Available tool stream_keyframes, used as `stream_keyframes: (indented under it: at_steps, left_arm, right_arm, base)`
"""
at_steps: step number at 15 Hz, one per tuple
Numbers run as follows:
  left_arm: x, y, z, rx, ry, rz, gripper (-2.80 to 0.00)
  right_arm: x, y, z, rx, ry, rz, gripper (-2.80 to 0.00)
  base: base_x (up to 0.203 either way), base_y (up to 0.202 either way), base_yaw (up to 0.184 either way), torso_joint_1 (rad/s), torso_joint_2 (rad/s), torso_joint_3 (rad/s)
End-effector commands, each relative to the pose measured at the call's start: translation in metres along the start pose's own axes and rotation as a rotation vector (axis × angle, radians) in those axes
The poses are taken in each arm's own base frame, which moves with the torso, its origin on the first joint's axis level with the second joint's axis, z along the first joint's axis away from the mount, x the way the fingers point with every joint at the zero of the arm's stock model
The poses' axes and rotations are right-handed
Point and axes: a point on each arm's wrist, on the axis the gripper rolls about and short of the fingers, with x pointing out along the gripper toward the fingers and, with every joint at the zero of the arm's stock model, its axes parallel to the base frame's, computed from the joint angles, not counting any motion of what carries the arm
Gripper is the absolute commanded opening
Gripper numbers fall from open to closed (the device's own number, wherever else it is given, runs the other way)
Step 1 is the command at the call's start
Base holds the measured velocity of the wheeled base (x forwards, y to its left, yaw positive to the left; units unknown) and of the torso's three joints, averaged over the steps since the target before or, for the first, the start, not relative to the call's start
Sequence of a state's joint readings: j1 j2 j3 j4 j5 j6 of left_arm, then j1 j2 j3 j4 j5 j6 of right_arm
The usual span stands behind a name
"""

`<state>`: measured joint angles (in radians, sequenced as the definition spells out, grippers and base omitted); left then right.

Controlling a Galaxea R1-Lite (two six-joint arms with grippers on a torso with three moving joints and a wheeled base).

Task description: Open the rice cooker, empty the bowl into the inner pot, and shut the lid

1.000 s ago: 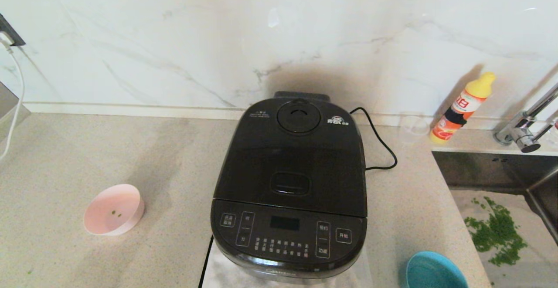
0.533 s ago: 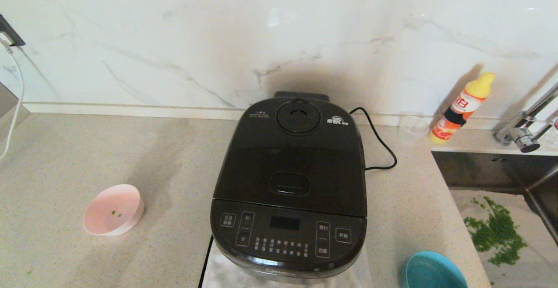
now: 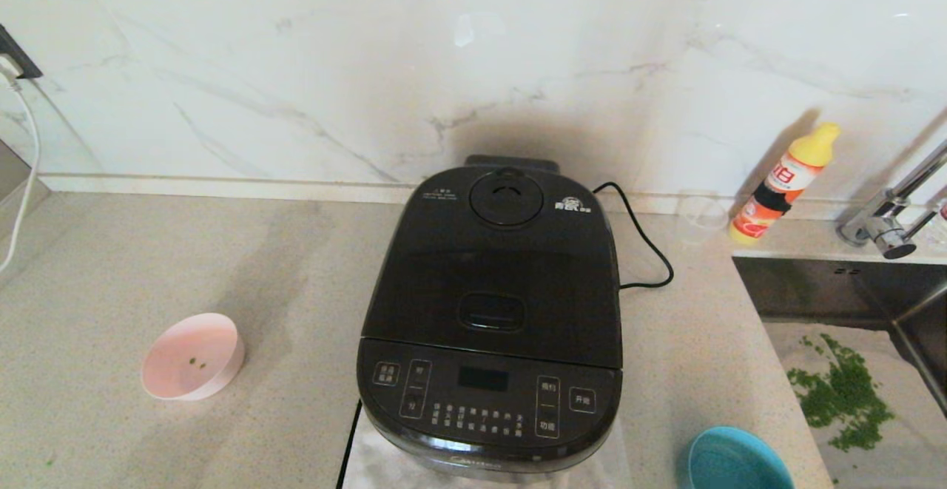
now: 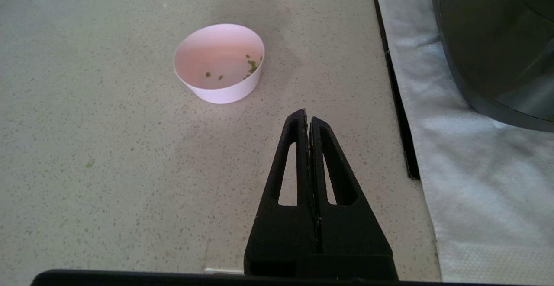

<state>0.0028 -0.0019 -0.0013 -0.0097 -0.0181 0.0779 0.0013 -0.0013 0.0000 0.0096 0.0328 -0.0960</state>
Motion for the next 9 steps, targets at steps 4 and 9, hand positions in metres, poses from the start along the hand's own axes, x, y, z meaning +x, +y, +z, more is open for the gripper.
stream_keyframes:
  at_steps: [4, 9]
  left_arm:
    - [0.001, 0.000, -0.003, -0.001, 0.011, 0.001, -2.80]
    - [0.001, 0.000, -0.002, -0.001, 0.010, 0.001, -2.80]
  right_arm:
    - [0.000, 0.000, 0.000, 0.010, 0.002, -0.009, -2.80]
    - [-0.016, -0.005, 0.047, 0.012, -0.108, -0.034, -2.80]
  base:
    - [0.000, 0.000, 0.000, 0.000, 0.00, 0.000]
    - [0.000, 0.000, 0.000, 0.000, 0.00, 0.000]
